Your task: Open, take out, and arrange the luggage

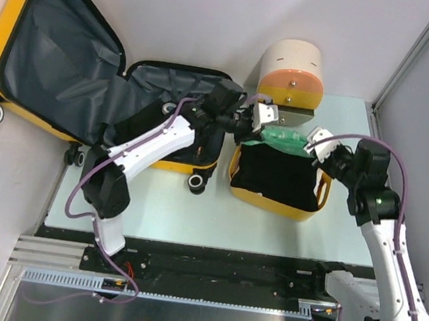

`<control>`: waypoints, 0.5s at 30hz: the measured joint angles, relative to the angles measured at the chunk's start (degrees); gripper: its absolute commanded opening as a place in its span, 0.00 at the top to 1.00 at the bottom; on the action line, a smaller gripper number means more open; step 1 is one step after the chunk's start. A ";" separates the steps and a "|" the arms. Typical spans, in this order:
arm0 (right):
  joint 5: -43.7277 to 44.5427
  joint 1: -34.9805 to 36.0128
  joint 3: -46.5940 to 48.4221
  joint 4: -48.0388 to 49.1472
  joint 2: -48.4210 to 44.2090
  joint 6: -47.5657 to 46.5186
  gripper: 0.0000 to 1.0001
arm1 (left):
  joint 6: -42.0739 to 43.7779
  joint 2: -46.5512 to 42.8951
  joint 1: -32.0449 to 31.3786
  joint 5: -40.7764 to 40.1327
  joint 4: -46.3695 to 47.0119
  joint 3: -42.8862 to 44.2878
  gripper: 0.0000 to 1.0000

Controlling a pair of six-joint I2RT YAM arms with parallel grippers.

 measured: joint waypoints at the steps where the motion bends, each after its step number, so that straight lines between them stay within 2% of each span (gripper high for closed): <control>1: -0.87 0.02 -1.07 -2.03 -1.81 0.00 1.00 | 0.20 -1.62 -0.28 0.90 0.33 -2.78 1.00; 8: -6.78 0.07 -4.79 -13.57 -9.60 -1.49 1.00 | 5.20 -10.25 -3.63 2.58 2.29 -16.57 1.00; 14: -8.22 1.57 -13.44 -16.26 -10.01 -2.78 1.00 | 8.76 -8.83 -4.76 1.68 2.34 -21.92 0.97; 15: -8.33 1.75 -14.29 -16.31 -9.40 -3.06 0.94 | 9.03 -8.09 -4.79 1.51 2.29 -22.03 0.93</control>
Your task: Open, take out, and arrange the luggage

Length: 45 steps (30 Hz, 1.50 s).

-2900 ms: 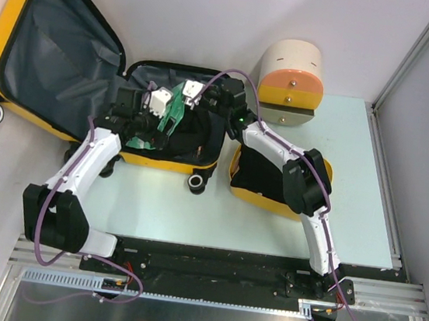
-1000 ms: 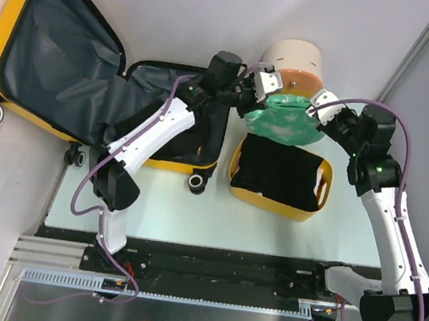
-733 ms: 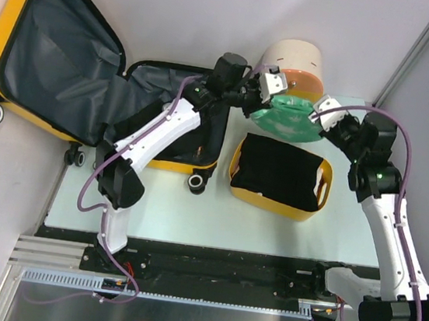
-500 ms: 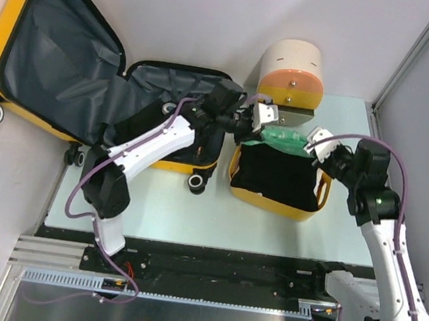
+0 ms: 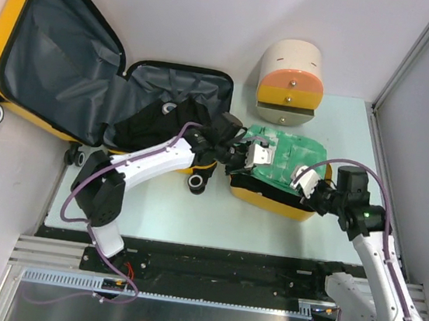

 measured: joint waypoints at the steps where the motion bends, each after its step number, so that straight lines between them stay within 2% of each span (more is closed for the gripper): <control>1: -0.11 0.09 -0.61 0.02 1.09 -0.22 0.85 | 0.09 0.81 -0.04 -0.13 -0.09 -0.02 0.80; 2: -0.17 0.11 -0.98 -0.13 2.12 -0.52 0.58 | 0.09 1.44 -0.09 -0.20 -0.22 -0.04 0.71; 3: -0.22 0.20 -1.11 -0.33 2.95 -0.85 0.41 | 0.31 1.75 -0.15 -0.28 -0.33 -0.04 0.60; 4: -0.11 0.33 -1.11 -0.72 3.50 -0.94 0.29 | 0.26 1.90 -0.24 -0.52 -0.31 -0.11 0.43; 5: 0.17 0.44 -1.11 -1.29 3.67 -1.25 0.07 | 0.24 1.81 -0.26 -0.55 -0.46 -0.15 0.36; 6: 0.31 0.42 -0.85 -2.95 3.69 -1.68 0.01 | 0.22 1.49 -0.26 -0.55 -0.87 -0.24 0.30; 7: 0.13 0.39 -0.24 -5.29 3.69 -1.86 0.00 | 0.15 0.94 -0.24 -0.57 -1.44 -0.39 0.21; 10: -0.85 0.07 3.50 -12.02 3.45 -2.93 0.00 | 0.07 -2.32 -0.22 -0.63 -3.96 -1.46 0.12; 14: -3.56 -0.24 11.13 -16.61 3.26 -0.85 0.00 | -0.20 -9.16 0.11 -0.59 -6.91 -1.49 0.10; 17: -5.40 -0.24 14.64 -15.26 4.48 2.84 0.01 | -1.27 -10.93 0.39 -0.55 -7.91 1.73 0.10; 21: -5.62 -0.24 15.74 -9.09 12.07 8.81 0.02 | -4.17 -4.33 0.79 -1.49 -7.85 11.17 0.11; 25: -3.32 -0.90 15.69 -5.55 23.30 9.55 0.03 | -7.43 5.97 0.96 -4.42 -6.64 17.86 0.11; 30: -2.69 -5.25 15.06 -5.09 31.10 7.48 0.03 | -9.68 13.68 1.31 -7.91 -7.67 16.85 0.11; 34: -2.86 -6.91 15.04 -4.72 31.89 6.27 0.02 | -12.79 13.07 2.69 -6.14 -7.50 16.35 0.10; 37: -3.34 -6.95 15.13 -4.87 30.91 6.12 0.02 | -16.83 10.51 6.78 -2.54 -9.05 16.31 0.08; 41: -4.26 -6.97 16.04 -3.82 27.02 9.44 0.02 | -21.03 3.63 17.35 -0.61 -9.94 15.87 0.05; 43: -4.83 -6.45 16.85 -1.14 24.06 12.94 0.02 | -22.21 0.11 23.43 -1.05 -9.77 15.82 0.08; 45: -4.66 -5.14 18.05 2.75 21.68 17.11 0.02 | -23.47 -1.88 29.07 -2.16 -9.42 16.09 0.16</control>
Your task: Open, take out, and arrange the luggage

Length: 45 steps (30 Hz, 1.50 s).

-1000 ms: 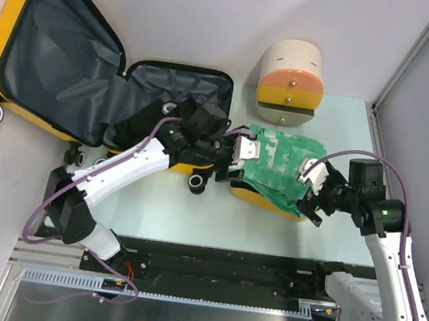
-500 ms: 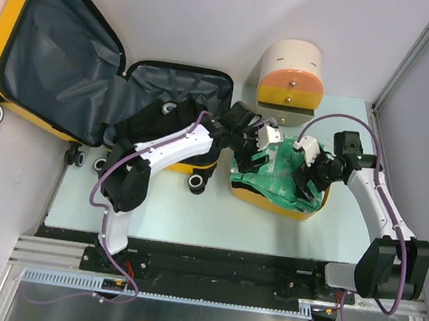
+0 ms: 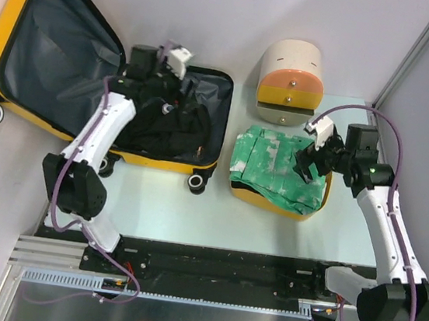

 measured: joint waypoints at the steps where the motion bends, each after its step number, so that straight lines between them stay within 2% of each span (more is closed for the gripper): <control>1: 0.28 1.31 0.59 2.05 -0.76 2.08 0.02 | -1.11 -0.17 2.64 -0.11 -0.11 0.63 0.19; 4: 1.75 6.10 1.62 7.63 -1.49 7.19 0.03 | -4.55 2.84 9.57 -0.04 0.39 3.10 0.22; 7: 2.62 9.79 1.64 10.71 -0.66 10.73 0.03 | -6.88 8.07 13.70 -1.33 0.76 4.11 0.21; 13: 3.28 10.84 1.64 12.55 1.77 13.92 0.04 | -8.66 18.05 14.10 -2.45 -0.48 4.66 0.18; 15: 3.52 10.84 1.64 12.72 2.05 14.34 0.04 | -9.64 20.96 13.64 -2.36 -0.81 5.40 0.26; 16: 3.56 10.84 1.64 12.79 2.14 14.47 0.03 | -10.14 21.66 13.53 -2.19 -0.83 5.55 0.37; 18: 3.72 10.84 1.64 12.85 2.27 14.53 0.04 | -11.17 23.67 13.11 -1.16 -1.07 5.55 0.48; 19: 3.74 10.84 1.64 12.85 2.32 14.51 0.03 | -11.43 24.04 12.90 -0.68 -1.25 5.55 0.58; 21: 3.82 10.86 1.64 12.85 2.43 14.51 0.03 | -11.47 24.09 12.07 0.33 -1.60 5.38 0.66; 22: 3.89 10.86 1.64 12.87 2.49 14.49 0.03 | -11.30 23.87 11.50 0.63 -1.55 5.22 0.76; 25: 3.91 10.84 1.73 12.92 3.02 14.49 0.03 | -9.55 21.31 8.35 0.79 -0.79 2.08 0.86; 27: 3.89 10.86 1.84 13.03 3.54 14.47 0.03 | -8.09 18.60 5.51 1.03 -0.87 -0.96 0.87; 30: 3.85 10.84 2.16 13.33 4.37 14.45 0.03 | -5.79 14.45 1.53 0.87 -0.66 -5.22 0.80; 31: 3.78 10.86 2.36 13.49 4.68 14.43 0.04 | -4.79 12.68 0.00 0.17 -0.48 -7.17 0.70; 33: 3.54 10.88 2.84 13.75 5.33 14.38 0.03 | -2.91 10.64 -1.95 -0.61 -0.57 -9.51 0.58; 34: 3.43 10.93 3.21 13.81 5.68 14.38 0.03 | -2.14 9.66 -2.71 -1.38 -0.57 -10.75 0.47; 39: 2.80 11.52 4.92 14.67 7.45 14.47 0.03 | 2.86 6.99 -2.91 -5.57 -1.05 -15.61 0.35; 45: 2.38 12.57 5.97 15.78 9.11 14.49 0.03 | 8.41 0.96 -0.98 -8.68 -3.50 -18.27 0.14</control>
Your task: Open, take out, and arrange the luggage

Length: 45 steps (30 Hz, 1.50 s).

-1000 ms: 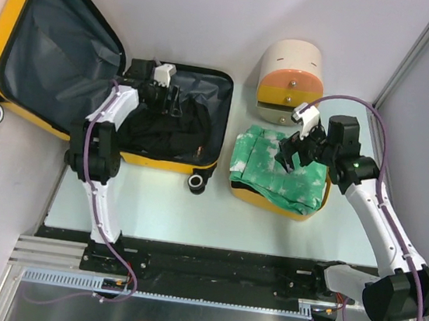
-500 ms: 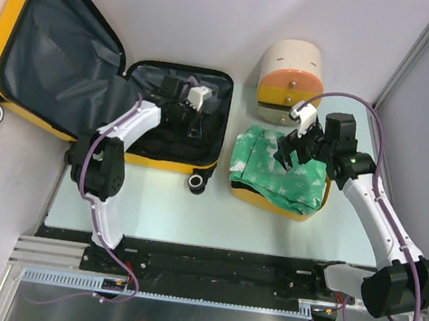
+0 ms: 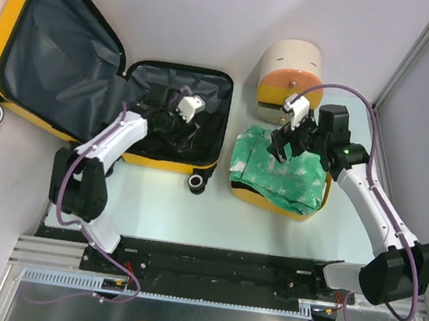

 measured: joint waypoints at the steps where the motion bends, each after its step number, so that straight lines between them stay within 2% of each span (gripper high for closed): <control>1: 0.00 0.15 0.15 0.11 0.28 0.04 0.03 | -0.02 -1.29 0.72 0.02 -0.17 0.42 0.09; 5: -0.02 0.72 0.68 1.16 1.07 0.48 0.03 | -0.50 -3.02 2.99 -0.87 0.55 5.60 0.01; 11: 0.02 1.27 1.11 1.88 1.73 0.94 0.03 | -0.94 0.96 1.62 -5.22 2.14 9.55 0.00; 19: 0.07 1.29 1.14 1.79 1.75 0.87 0.03 | -0.92 6.43 -2.78 -6.75 1.44 5.22 0.00; 27: 0.04 1.29 1.31 1.77 2.62 0.63 0.03 | -0.94 14.71 -4.68 -10.36 3.30 5.60 0.00; 29: 0.07 1.29 1.31 1.79 2.69 0.42 0.03 | -0.92 16.22 -4.74 -12.26 3.50 6.27 0.08; 30: 0.07 1.29 1.31 1.77 2.69 0.35 0.03 | -0.92 16.59 -4.98 -13.46 3.52 6.75 0.24; 32: 0.09 1.29 1.33 1.77 2.69 0.00 0.03 | -0.87 17.11 -5.14 -15.30 3.50 7.26 0.42; 33: 0.13 1.29 1.31 1.75 2.69 -0.09 0.03 | -0.68 17.40 -5.16 -16.74 3.91 7.37 0.64; 35: 0.24 1.29 1.33 1.75 2.69 -0.20 0.03 | -0.48 17.57 -4.85 -18.78 4.59 7.56 0.84; 36: 0.31 1.29 1.33 1.73 2.69 -0.22 0.03 | -0.24 17.55 -4.61 -19.47 4.85 7.69 1.00; 39: 0.52 1.29 1.33 1.70 2.69 -0.26 0.03 | -0.52 16.63 -3.87 -18.80 5.01 7.93 1.00; 45: 0.55 1.29 1.33 1.73 2.69 -0.24 0.04 | -1.49 10.78 -0.13 -12.02 3.76 7.96 1.00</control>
